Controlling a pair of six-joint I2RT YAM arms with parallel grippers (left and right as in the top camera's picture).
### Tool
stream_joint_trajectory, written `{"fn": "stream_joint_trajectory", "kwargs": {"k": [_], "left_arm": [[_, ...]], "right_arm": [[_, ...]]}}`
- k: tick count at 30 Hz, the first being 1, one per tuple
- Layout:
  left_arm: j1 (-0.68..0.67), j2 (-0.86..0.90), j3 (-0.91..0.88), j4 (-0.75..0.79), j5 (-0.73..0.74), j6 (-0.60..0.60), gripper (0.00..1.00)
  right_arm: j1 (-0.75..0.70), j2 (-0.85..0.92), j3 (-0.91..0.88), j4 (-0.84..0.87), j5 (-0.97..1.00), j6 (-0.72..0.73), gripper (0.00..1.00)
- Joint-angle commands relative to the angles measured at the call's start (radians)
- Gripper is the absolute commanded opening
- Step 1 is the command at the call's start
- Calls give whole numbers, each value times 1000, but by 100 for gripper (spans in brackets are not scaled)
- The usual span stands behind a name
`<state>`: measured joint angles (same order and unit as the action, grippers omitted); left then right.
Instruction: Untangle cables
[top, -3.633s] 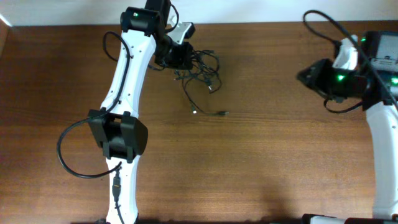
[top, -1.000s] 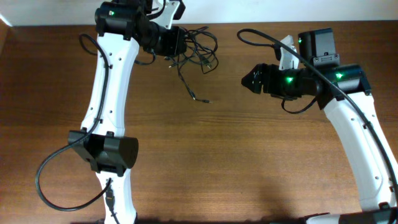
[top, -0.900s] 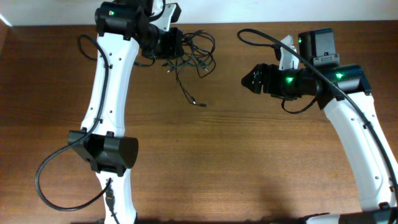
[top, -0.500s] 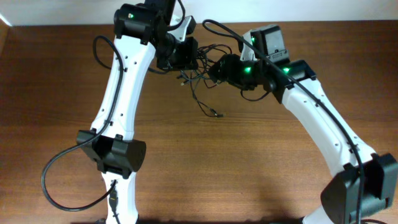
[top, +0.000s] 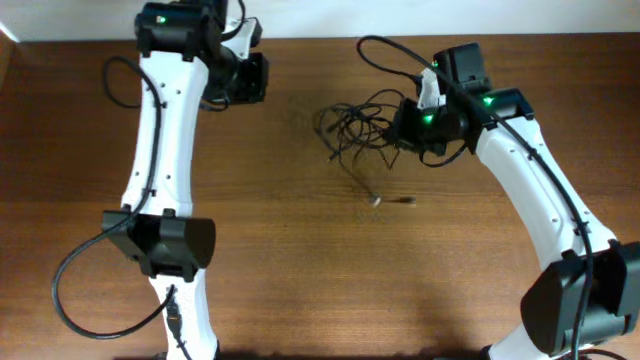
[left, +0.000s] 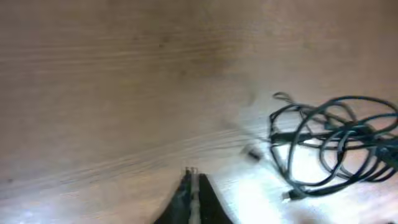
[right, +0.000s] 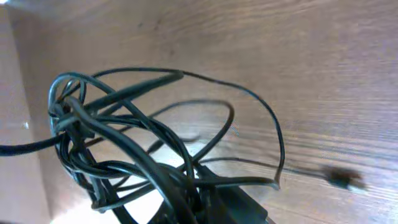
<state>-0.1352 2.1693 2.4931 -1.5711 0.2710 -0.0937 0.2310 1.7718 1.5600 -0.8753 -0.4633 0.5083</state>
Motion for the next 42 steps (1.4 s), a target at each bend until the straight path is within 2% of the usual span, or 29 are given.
{"fn": "stream_joint_trajectory", "kwargs": {"k": [1, 2, 3, 4, 5, 7, 8, 9, 10, 11, 13, 15, 16, 17, 22, 32, 42], "left_arm": [[-45, -19, 13, -1, 169, 166, 42], [-54, -16, 12, 3, 218, 204, 50], [-71, -8, 11, 14, 263, 224, 63], [-88, 9, 11, 29, 269, 223, 68], [-104, 31, 11, 39, 282, 224, 71], [-148, 112, 11, 74, 445, 272, 66], [-168, 143, 11, 74, 472, 288, 57], [-184, 171, 11, 70, 457, 294, 25], [-188, 179, 11, 70, 425, 294, 6], [-189, 179, 11, 70, 303, 293, 0], [-188, 179, 11, 71, 136, 289, 0], [-188, 183, 11, 70, -34, 204, 0], [-190, 194, 8, 67, -110, 145, 0], [-192, 212, -18, 71, -134, 122, 0], [-192, 294, -106, 87, -74, 93, 0], [-167, 293, -100, 127, -73, 93, 0], [-167, 293, -100, 100, -73, 93, 0]], "right_arm": [[5, -34, 1, -18, -119, -69, 4], [5, -36, 8, -18, -153, -92, 4], [5, -39, 19, -18, -190, -113, 4], [5, -48, 32, -18, -218, -120, 4], [5, -55, 38, -18, -222, -120, 4], [5, -89, 41, -3, -265, -120, 4], [5, -93, 41, 3, -270, -119, 4], [3, -93, 41, 5, -269, -119, 4], [1, -93, 41, 17, -266, -119, 4], [-7, -93, 41, 24, -230, -108, 4], [-16, -88, 41, -12, -37, -108, 26], [-16, -79, 38, -92, 127, -108, 88], [-16, -78, 31, -137, 221, -107, 99], [-16, -73, 13, -158, 308, -65, 99], [-16, 36, -31, -132, 313, 6, 99], [-16, 34, -30, -115, 299, 5, 99], [-16, 34, -30, -115, 299, 5, 99]]}}
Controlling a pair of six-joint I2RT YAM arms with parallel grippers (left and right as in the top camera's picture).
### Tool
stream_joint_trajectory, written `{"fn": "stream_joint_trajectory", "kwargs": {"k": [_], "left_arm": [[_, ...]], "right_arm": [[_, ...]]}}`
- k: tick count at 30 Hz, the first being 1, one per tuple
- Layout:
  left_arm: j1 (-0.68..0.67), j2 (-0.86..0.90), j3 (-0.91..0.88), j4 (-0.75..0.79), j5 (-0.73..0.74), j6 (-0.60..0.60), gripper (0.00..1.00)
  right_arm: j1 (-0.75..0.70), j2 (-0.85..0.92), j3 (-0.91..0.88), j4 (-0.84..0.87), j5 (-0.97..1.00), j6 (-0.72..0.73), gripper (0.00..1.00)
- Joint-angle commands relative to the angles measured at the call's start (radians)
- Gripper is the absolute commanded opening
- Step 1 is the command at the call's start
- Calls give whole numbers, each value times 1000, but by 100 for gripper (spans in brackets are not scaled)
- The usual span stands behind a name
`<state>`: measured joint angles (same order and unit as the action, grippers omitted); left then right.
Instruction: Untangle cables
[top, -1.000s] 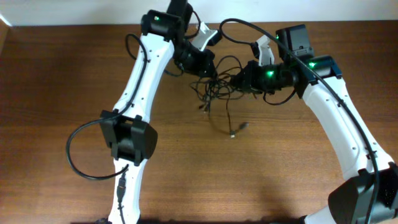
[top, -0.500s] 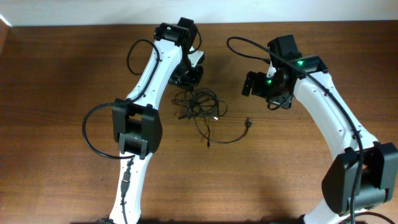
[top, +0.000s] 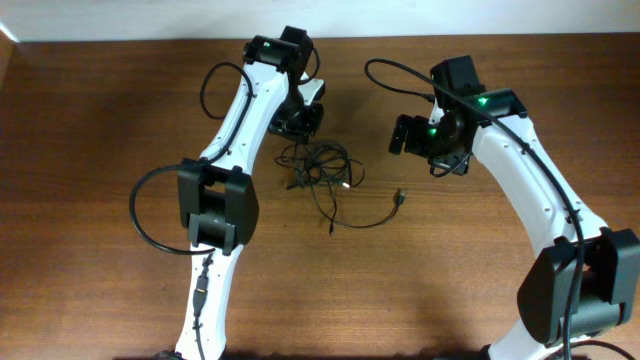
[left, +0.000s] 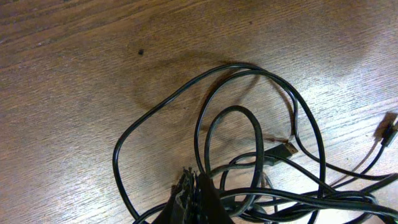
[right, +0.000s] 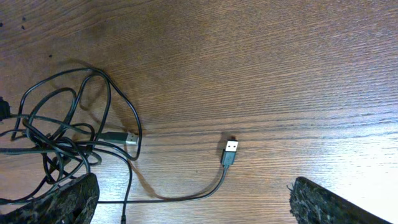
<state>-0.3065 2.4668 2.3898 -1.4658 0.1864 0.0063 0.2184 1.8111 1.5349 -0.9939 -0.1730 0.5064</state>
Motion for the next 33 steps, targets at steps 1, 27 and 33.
{"fn": "stream_joint_trajectory", "kwargs": {"k": [1, 27, 33], "left_arm": [[4, -4, 3, -5, 11, -7, 0], [21, -124, 121, -176, 8, -45, 0], [57, -124, 121, -159, 8, -67, 0]], "right_arm": [[-4, -6, -5, 3, 9, 6, 99], [-4, -6, -5, 3, 9, 6, 99], [-4, -6, -5, 3, 9, 7, 99]]}}
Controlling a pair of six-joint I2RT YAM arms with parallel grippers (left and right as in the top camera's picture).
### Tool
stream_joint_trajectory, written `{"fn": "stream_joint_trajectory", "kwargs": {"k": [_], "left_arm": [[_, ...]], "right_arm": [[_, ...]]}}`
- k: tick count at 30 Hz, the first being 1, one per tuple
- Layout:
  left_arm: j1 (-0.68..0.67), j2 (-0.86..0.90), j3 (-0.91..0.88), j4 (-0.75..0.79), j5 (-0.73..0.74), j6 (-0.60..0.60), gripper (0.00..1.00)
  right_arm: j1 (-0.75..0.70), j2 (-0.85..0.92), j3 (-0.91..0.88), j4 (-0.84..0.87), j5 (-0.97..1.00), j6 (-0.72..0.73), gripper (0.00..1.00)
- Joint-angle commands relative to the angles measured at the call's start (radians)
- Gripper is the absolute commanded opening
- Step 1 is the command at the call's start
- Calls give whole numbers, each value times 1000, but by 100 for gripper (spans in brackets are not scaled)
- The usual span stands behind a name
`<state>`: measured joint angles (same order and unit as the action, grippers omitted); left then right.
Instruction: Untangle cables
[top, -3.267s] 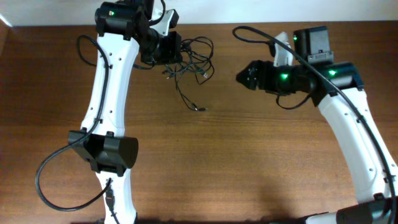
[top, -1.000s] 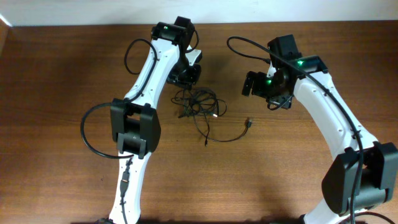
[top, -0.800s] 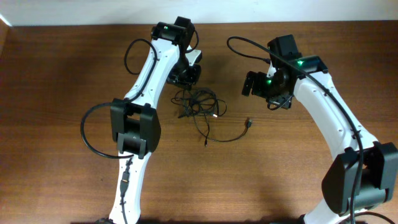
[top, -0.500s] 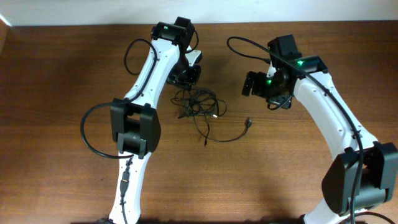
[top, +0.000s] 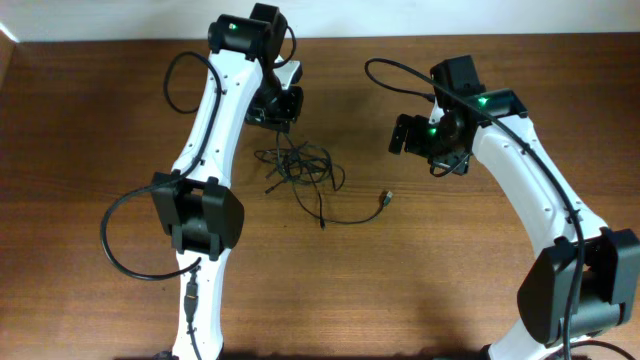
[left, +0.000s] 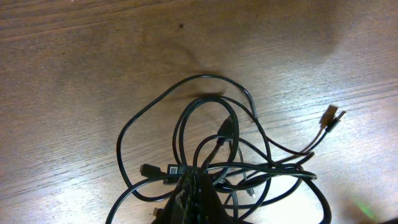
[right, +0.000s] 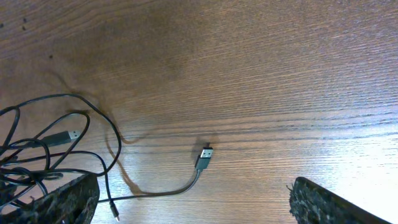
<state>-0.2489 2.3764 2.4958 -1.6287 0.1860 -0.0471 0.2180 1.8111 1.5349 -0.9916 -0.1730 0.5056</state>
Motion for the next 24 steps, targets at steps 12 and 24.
{"fn": "stream_joint_trajectory", "kwargs": {"k": [12, 24], "left_arm": [[-2, -34, 15, 19, 9, -13, 0], [-3, -34, 15, 15, 8, -13, 0]], "right_arm": [[-3, -6, -5, 1, 9, 7, 99], [-3, -6, -5, 1, 9, 8, 99]]}}
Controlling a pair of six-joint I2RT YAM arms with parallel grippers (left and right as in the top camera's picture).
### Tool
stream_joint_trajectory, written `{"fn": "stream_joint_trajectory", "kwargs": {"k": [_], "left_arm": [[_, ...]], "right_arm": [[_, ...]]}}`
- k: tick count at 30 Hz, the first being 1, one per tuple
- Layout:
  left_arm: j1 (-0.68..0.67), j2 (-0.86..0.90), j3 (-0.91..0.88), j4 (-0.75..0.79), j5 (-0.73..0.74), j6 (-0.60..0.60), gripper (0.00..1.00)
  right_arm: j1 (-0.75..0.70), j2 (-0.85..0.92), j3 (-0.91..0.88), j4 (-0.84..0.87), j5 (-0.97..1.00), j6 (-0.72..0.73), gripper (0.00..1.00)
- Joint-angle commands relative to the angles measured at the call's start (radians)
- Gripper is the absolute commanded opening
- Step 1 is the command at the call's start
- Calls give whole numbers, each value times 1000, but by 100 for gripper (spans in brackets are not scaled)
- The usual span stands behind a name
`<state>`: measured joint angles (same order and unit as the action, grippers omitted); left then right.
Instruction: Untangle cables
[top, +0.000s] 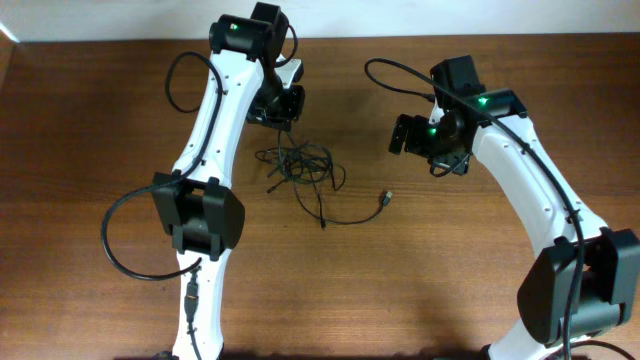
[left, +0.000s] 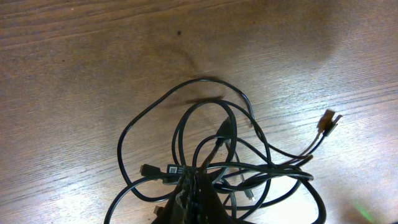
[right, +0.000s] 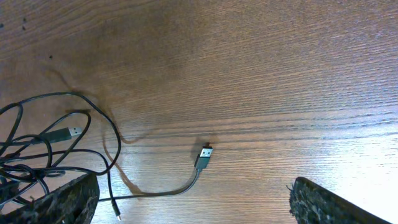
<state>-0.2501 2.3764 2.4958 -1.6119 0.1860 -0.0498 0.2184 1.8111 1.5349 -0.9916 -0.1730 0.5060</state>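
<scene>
A tangle of thin black cables (top: 300, 165) lies on the wooden table (top: 100, 200) left of the middle. One strand trails right to a USB plug (top: 385, 198). My left gripper (top: 278, 112) is at the tangle's far edge. In the left wrist view the left gripper (left: 193, 176) is shut on strands of the tangle (left: 249, 168), and loops spread out ahead of it. My right gripper (top: 413, 135) hangs to the right of the tangle. In the right wrist view the right gripper (right: 193, 202) is open and empty above the USB plug (right: 203, 157).
Bare wood surrounds the cables. The table's far edge (top: 340, 38) meets a white wall just behind both grippers. The left arm (top: 205, 140) stretches along the table's left half and the right arm (top: 540, 190) along its right half.
Almost nothing has changed. The loops of the tangle have shifted a little in both wrist views. Both arms stand where they were, the left shut on the tangle and the right open.
At first my right gripper held the tangle at centre right, while the left gripper was shut and empty at the far left. Then the right gripper was open and the left was shut on the tangle. Later the tangle sat further left, one plug trailing right.
</scene>
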Motion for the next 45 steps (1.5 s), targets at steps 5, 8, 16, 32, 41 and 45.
{"fn": "stream_joint_trajectory", "kwargs": {"k": [5, 8, 16, 32, 41, 45], "left_arm": [[-2, -34, 15, -5, 8, -10, 0], [-2, -34, 15, -9, 8, -10, 0], [-3, -34, 15, -14, 8, -10, 0], [-2, -34, 15, -13, 8, -10, 0], [-2, -34, 15, -17, 8, -10, 0], [-2, -34, 15, -18, 8, -10, 0]], "right_arm": [[-4, -6, -5, 1, 9, 7, 99], [-4, -6, -5, 1, 9, 7, 99], [-4, -6, -5, 1, 9, 7, 99], [-3, -6, -5, 1, 9, 7, 99], [-3, -6, -5, 1, 9, 7, 99], [-3, -6, -5, 1, 9, 7, 99]]}}
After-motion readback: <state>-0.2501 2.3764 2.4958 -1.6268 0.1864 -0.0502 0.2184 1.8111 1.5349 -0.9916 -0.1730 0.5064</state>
